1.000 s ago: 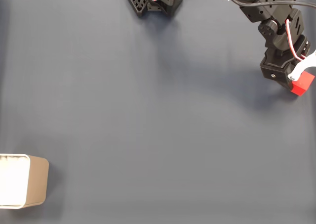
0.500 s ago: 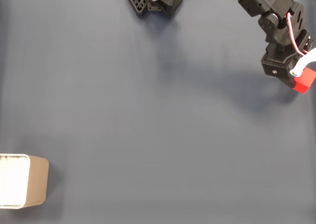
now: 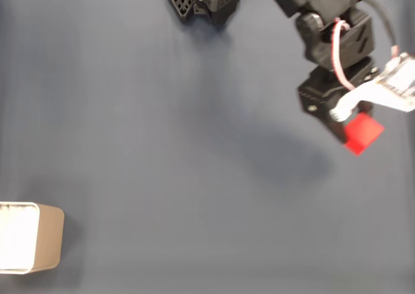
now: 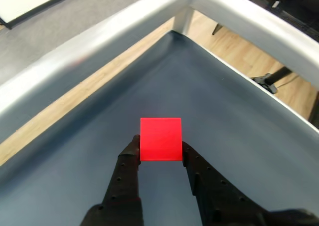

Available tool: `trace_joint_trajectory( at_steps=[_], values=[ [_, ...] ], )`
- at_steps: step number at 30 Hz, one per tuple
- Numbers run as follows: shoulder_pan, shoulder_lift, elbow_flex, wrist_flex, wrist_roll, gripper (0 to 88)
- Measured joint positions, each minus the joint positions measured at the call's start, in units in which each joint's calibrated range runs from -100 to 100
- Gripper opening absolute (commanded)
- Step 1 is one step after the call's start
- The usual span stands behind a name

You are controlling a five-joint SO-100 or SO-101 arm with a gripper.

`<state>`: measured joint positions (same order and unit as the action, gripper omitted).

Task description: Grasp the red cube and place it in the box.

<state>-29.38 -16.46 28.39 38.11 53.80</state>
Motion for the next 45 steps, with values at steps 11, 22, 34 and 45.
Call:
trace_joint_trajectory(
  at_steps=[11, 22, 34, 45],
  values=[
    [8.90, -3.13, -3.35, 4.69, 1.12, 4.2],
    [16.17, -3.13, -10.76, 6.84, -0.44, 4.1],
    [22.77, 0.35, -18.81, 6.84, -1.27, 4.1],
    [29.82, 5.91, -26.49, 6.84, -1.32, 4.1]
  ],
)
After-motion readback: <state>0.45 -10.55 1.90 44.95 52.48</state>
